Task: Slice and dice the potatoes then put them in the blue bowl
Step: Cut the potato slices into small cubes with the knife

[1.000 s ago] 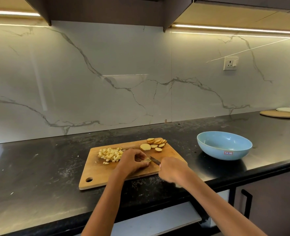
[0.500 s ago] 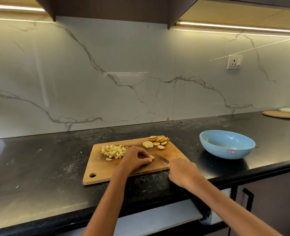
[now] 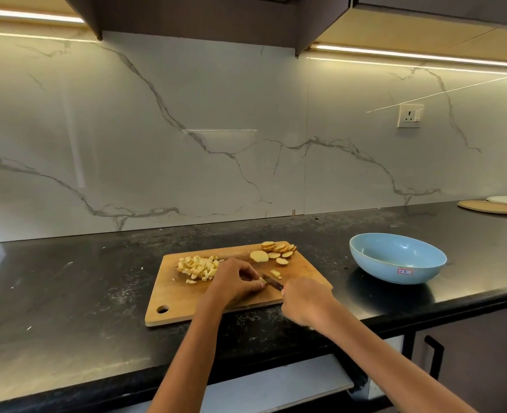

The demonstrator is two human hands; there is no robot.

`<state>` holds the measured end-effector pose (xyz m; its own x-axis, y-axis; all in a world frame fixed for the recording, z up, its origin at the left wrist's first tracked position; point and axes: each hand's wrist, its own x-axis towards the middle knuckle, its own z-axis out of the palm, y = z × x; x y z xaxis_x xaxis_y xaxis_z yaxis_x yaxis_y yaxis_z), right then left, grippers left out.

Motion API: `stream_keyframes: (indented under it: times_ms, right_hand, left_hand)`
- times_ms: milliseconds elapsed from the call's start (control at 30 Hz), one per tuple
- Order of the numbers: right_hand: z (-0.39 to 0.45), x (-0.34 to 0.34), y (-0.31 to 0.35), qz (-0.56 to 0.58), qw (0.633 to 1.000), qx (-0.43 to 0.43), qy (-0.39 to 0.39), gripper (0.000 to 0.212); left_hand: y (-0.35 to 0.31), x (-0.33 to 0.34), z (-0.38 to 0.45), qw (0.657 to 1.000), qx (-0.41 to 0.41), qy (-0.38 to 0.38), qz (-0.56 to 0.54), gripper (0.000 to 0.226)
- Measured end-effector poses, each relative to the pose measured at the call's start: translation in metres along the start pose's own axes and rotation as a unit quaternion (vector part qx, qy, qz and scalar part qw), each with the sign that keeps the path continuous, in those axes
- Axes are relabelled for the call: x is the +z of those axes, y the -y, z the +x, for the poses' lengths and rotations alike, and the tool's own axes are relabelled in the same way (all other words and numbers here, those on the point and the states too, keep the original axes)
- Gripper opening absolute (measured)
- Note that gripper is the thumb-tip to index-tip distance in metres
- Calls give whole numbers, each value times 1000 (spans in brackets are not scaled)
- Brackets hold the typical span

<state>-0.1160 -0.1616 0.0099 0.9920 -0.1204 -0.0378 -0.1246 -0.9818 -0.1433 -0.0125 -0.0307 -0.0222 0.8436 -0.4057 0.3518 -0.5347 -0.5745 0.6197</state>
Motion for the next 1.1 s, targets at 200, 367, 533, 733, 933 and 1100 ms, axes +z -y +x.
stream_keyframes:
  times_ms: [200,367,533,733,933,1100]
  right_hand:
    - [7,5,8,10,1000,-5,7,32]
    - [-2,17,-3,4,1000,0,-13,26]
    - [-2,13,-10,3,1000,4,-17,25]
    - [0,-2,-15,15,1000,14,-22,30]
    - [1,-4,-4,30,1000,-3,-4,29]
    - [0,0,3,36,999,-2,12,31]
  left_hand:
    - [0,0,0,1000,-9,2,2,15]
    - [-2,0,0,1000,-16,2,-7,12]
    - [-1,-1,-2,1000,-18,8,-14,10]
    - [1,-4,-2,999,-18,14,-33,16]
    - [0,-7,-4,999,-26,8,-25,10]
    - [-2,-7,-5,999,-37,-2,-27,8]
